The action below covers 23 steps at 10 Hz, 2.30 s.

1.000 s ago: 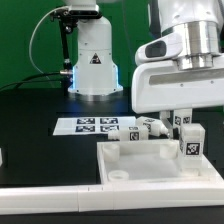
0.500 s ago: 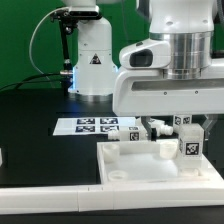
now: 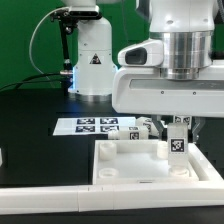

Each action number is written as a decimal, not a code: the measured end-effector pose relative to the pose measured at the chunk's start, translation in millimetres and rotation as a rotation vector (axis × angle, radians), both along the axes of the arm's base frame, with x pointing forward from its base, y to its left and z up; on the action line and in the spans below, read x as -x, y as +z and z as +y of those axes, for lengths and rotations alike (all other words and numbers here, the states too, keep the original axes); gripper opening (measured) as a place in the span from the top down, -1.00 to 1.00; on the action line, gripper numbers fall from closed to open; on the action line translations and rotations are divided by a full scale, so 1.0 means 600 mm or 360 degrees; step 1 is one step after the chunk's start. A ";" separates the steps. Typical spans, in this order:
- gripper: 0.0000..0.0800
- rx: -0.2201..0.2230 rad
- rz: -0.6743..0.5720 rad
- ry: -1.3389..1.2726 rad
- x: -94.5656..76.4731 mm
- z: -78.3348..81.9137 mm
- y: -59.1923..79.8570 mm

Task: Assemble one leg

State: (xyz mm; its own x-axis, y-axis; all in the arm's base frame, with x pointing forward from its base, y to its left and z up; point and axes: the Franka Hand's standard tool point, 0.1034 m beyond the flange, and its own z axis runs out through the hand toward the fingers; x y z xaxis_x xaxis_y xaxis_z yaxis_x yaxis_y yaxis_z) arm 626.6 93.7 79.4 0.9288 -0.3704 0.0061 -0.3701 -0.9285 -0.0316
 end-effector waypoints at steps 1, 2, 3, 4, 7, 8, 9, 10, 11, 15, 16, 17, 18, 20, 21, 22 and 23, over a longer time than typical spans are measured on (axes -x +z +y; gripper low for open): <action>0.28 -0.0001 0.0002 -0.0062 0.000 0.000 0.000; 0.28 -0.0004 0.0005 -0.0174 0.000 0.000 0.000; 0.28 -0.0005 0.0010 -0.0278 0.000 0.000 -0.002; 0.28 -0.0008 0.0016 -0.0516 -0.007 0.001 -0.003; 0.28 -0.0026 0.0007 -0.0961 -0.022 -0.001 -0.006; 0.28 -0.0076 -0.0069 -0.1112 -0.031 -0.007 -0.007; 0.28 -0.0114 -0.0130 -0.1236 -0.030 -0.010 -0.009; 0.28 -0.0120 -0.0128 -0.1361 -0.028 -0.007 -0.009; 0.28 -0.0119 -0.0125 -0.1377 -0.028 -0.008 -0.008; -0.54 0.0016 -0.0023 -0.0834 -0.019 -0.001 -0.001; -0.54 0.0061 -0.0025 -0.0558 -0.023 0.011 0.005; -0.61 0.0064 -0.0025 -0.0351 -0.018 0.024 0.003; -0.61 0.0062 -0.0027 -0.0263 -0.018 0.027 0.006; -0.62 0.0069 -0.0029 -0.0106 -0.019 0.023 0.005; -0.62 0.0075 -0.0030 0.0016 -0.020 0.022 0.005; -0.62 0.0089 -0.0051 0.0286 -0.027 0.014 0.008; -0.62 0.0098 -0.0085 0.0438 -0.035 0.006 0.009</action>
Offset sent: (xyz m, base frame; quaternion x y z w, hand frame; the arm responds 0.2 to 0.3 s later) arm 0.0153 -0.0049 -0.0168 -0.0357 -0.0308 0.3038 0.9516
